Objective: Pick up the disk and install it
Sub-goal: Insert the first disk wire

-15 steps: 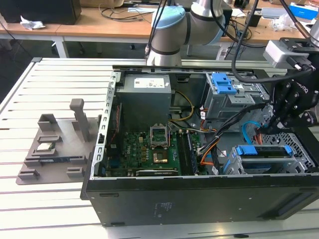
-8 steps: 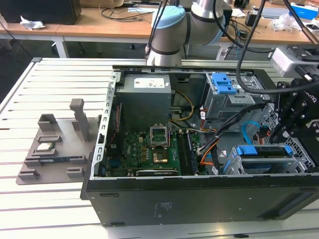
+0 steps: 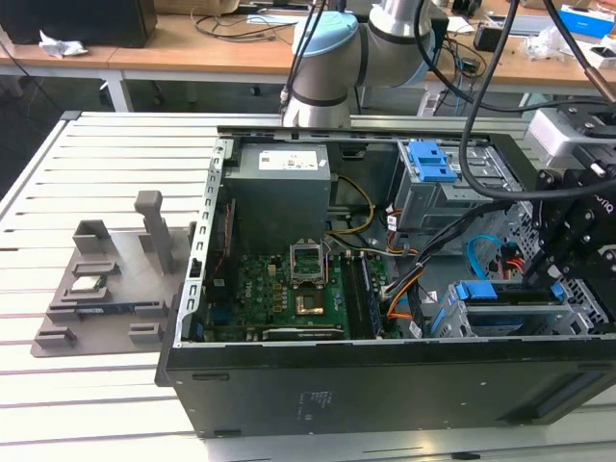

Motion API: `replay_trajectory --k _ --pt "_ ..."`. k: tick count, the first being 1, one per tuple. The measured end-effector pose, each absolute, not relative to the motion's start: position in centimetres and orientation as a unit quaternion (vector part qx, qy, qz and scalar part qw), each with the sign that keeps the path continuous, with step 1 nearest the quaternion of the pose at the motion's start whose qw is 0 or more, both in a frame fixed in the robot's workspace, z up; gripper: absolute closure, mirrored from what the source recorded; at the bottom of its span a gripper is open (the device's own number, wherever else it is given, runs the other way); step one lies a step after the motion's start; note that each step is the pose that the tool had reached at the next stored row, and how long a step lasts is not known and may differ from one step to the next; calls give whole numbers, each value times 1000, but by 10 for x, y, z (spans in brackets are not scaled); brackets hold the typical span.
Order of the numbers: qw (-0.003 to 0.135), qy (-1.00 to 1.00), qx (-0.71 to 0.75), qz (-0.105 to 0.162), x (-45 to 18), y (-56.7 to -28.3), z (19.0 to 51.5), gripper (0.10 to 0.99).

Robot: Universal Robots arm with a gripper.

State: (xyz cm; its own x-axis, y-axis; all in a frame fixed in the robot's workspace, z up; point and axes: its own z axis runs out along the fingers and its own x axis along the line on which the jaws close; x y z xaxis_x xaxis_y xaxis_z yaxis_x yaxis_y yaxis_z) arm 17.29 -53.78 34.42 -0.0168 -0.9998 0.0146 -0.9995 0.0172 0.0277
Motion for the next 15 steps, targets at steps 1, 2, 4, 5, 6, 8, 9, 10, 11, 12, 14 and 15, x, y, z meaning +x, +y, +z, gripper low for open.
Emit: replay_trajectory --k 1,2,4,5,6,8,9,10,11,12,14,15 --pt "15 -713 701 -5 173 -538 344 918" --pt "15 -713 701 -5 173 -538 343 918" --pt "15 -713 701 -5 174 -538 343 918" --pt "15 -713 701 -5 174 -538 342 918" --pt "15 -713 701 -5 174 -537 342 918" --pt "15 -713 701 -5 175 -537 341 918" --pt "15 -713 701 -5 175 -537 341 918" --pt "15 -713 701 -5 175 -536 341 918" --pt "15 -713 701 -5 175 -536 341 918" --pt "15 -713 701 -5 175 -536 341 918" --pt "15 -713 701 -5 175 -536 339 918" --pt "15 -713 701 -5 175 -536 337 918"
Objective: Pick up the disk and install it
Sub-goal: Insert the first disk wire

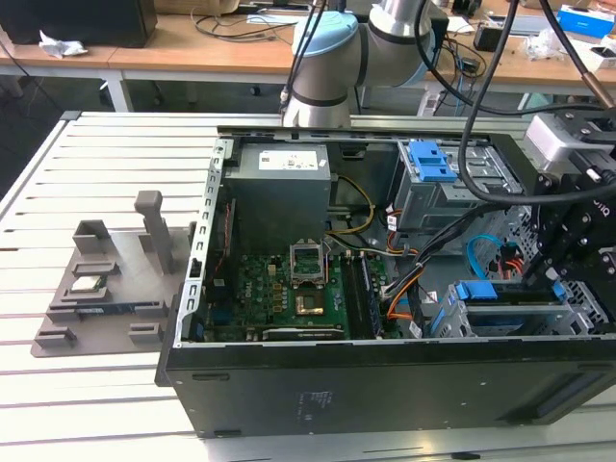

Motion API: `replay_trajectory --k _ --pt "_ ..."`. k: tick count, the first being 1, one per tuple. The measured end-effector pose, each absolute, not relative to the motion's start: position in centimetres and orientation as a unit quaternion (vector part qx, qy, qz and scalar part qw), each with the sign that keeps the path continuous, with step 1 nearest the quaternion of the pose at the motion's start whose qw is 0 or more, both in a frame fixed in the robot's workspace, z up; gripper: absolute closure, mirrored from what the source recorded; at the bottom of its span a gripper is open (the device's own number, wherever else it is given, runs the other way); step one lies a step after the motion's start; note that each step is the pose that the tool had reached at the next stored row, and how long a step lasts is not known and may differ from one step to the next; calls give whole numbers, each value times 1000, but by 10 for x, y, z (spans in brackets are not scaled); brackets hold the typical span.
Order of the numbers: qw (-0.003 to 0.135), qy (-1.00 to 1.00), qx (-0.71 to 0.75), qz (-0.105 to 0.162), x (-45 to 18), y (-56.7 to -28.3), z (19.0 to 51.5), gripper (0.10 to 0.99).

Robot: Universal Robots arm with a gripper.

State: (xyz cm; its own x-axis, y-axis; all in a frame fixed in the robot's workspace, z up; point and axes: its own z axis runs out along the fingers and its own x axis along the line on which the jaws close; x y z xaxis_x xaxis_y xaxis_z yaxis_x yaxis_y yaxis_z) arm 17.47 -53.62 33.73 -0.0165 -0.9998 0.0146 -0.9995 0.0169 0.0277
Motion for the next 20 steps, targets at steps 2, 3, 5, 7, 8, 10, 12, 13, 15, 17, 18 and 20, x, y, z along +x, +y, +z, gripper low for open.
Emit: replay_trajectory --k 2,3,5,7,8,10,12,13,15,17,18,20 --pt "15 -713 701 -5 175 -536 336 918" --pt "15 -713 701 -5 175 -536 336 918" --pt "15 -713 701 -5 175 -536 336 918" --pt "15 -713 701 -5 175 -536 337 843" --pt "15 -713 701 -5 175 -536 343 843" --pt "15 -713 701 -5 175 -535 357 843" --pt "15 -713 701 -4 175 -533 367 843" --pt "15 -713 701 -5 175 -532 371 859" --pt "15 -713 701 -4 175 -531 379 984" --pt "15 -713 701 -5 175 -531 384 980" --pt "15 -713 701 -5 175 -531 385 980" --pt "15 -713 701 -5 175 -531 386 980"
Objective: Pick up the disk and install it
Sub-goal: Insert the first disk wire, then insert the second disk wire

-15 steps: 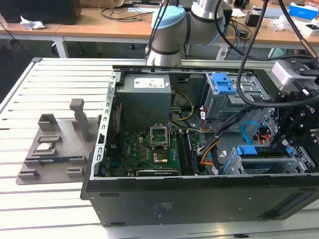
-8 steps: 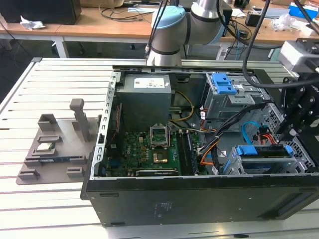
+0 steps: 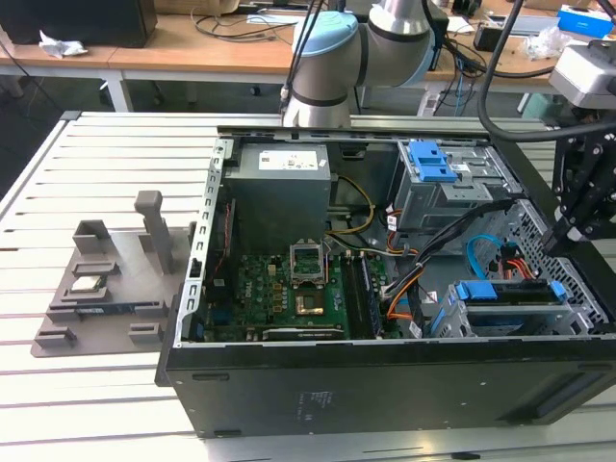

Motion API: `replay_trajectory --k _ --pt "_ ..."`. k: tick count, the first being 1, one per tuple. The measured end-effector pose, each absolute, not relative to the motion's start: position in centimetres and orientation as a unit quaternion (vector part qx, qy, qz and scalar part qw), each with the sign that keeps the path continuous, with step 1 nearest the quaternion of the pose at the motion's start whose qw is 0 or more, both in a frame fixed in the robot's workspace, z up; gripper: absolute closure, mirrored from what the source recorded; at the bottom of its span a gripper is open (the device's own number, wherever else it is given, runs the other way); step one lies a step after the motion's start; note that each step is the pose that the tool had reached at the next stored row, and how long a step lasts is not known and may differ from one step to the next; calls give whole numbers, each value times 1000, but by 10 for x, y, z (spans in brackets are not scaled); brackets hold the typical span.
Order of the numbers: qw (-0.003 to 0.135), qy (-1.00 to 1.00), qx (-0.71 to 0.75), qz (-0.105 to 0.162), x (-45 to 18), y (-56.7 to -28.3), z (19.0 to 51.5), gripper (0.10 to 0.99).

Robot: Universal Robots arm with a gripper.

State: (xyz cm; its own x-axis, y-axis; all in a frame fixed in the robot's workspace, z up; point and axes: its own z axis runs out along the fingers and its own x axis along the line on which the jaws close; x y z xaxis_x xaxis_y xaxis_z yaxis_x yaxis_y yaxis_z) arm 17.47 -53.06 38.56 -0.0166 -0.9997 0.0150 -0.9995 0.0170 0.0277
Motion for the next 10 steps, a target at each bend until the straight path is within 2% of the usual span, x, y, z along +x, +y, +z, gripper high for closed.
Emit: replay_trajectory --k 10 --pt "15 -713 701 -4 175 -531 386 980"
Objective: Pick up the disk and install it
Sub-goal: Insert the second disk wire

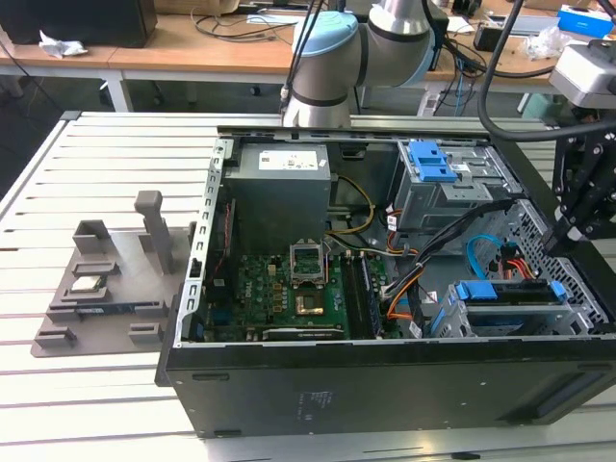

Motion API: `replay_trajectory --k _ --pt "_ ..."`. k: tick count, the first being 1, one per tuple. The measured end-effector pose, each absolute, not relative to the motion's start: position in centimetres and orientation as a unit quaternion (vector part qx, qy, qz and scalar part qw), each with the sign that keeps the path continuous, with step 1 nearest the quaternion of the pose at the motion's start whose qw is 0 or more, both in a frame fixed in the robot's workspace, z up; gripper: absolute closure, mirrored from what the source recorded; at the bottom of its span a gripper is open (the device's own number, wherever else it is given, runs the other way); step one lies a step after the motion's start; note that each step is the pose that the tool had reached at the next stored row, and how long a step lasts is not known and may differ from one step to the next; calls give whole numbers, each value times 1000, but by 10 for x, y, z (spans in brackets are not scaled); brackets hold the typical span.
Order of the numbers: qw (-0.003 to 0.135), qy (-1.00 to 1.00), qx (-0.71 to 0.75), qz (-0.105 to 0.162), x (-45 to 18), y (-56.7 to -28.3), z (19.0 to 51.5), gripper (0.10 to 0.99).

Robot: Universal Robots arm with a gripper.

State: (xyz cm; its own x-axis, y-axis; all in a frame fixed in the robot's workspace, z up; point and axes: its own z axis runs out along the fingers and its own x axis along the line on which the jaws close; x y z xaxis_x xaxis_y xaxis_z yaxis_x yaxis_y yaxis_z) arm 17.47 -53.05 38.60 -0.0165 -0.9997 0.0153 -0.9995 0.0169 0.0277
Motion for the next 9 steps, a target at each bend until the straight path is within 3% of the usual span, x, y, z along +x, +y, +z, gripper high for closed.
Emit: replay_trajectory --k 2,4,5,6,9 --pt "15 -713 701 -5 175 -531 386 980" --pt "15 -713 701 -5 175 -531 386 851" --pt "15 -713 701 -5 175 -531 386 851" --pt "15 -713 701 -4 175 -531 386 784" --pt "15 -713 701 -4 167 -521 384 784"
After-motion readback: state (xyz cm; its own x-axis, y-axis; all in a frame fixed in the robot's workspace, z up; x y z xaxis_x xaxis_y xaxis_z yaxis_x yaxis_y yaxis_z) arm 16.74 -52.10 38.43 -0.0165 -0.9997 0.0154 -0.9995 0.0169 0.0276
